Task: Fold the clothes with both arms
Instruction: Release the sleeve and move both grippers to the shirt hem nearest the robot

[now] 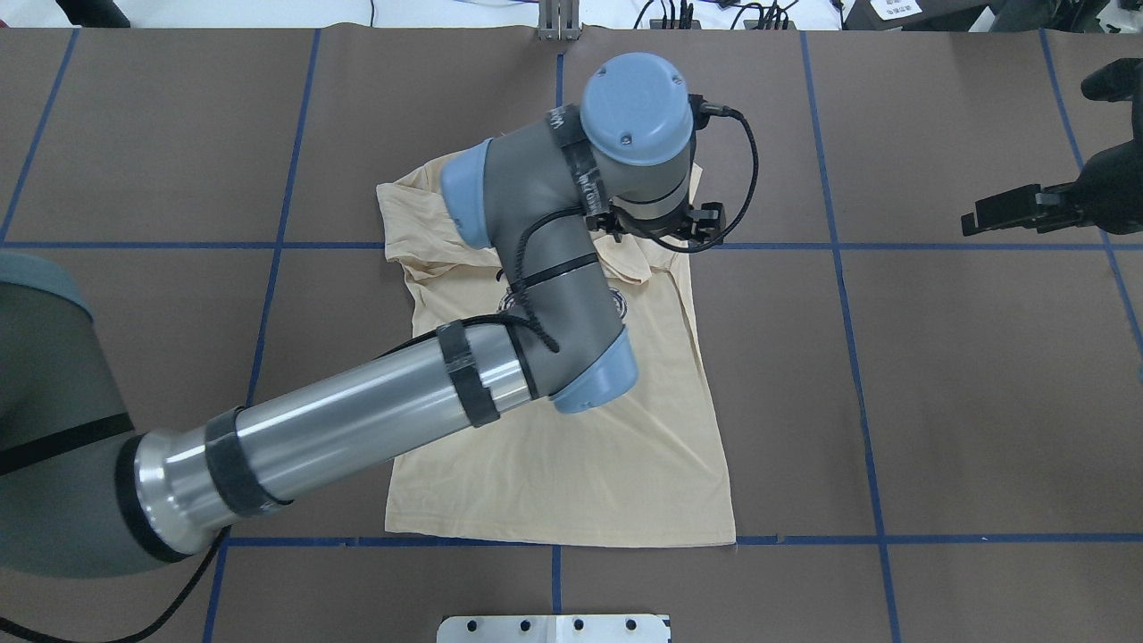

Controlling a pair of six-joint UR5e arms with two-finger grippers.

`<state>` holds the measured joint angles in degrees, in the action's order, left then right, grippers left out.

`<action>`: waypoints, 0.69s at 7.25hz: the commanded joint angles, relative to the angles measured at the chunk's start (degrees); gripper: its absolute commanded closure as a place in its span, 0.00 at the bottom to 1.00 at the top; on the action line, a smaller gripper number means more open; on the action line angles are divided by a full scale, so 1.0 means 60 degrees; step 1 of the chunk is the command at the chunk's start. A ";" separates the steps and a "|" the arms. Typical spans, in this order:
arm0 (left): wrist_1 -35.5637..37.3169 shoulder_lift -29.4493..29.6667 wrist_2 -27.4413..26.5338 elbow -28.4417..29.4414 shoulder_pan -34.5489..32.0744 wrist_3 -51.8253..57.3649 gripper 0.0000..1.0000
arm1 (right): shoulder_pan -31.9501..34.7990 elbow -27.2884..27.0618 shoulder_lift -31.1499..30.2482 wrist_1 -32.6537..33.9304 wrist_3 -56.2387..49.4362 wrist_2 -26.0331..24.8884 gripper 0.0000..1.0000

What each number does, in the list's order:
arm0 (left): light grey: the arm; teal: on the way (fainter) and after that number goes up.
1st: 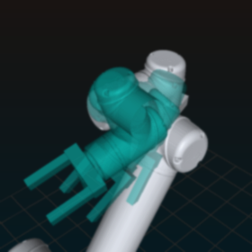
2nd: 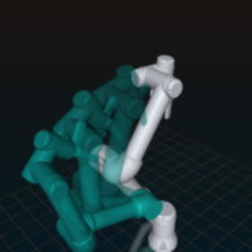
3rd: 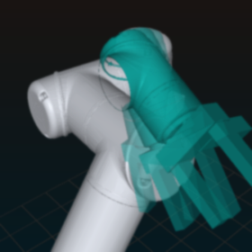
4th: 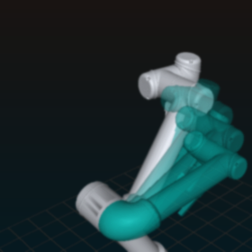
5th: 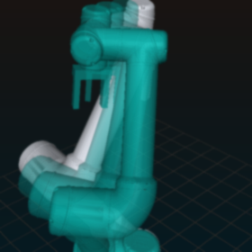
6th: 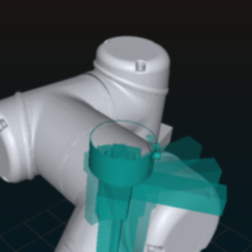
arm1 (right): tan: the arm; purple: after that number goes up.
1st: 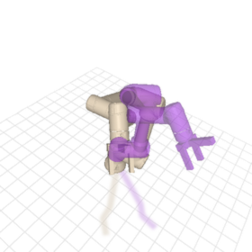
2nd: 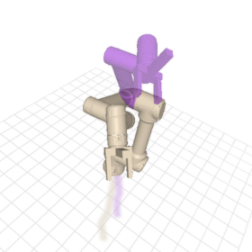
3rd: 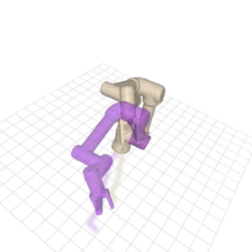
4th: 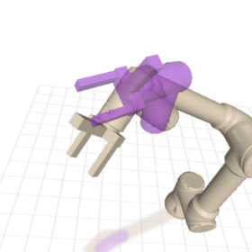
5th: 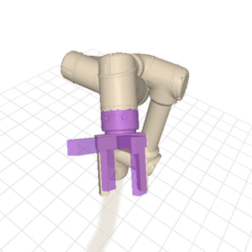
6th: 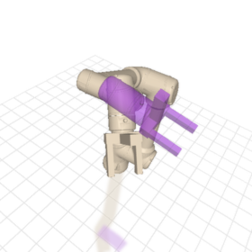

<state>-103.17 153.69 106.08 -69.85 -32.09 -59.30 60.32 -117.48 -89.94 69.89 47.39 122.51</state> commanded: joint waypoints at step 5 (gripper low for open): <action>0.0965 -0.7193 -0.0945 -0.8171 0.0847 -0.0599 0.00 | -0.6588 -0.2772 0.0281 0.2393 0.6533 -0.5382 0.00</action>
<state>-97.05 118.47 103.78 -112.26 -29.43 -59.73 28.37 -131.93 -89.16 78.69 78.75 96.59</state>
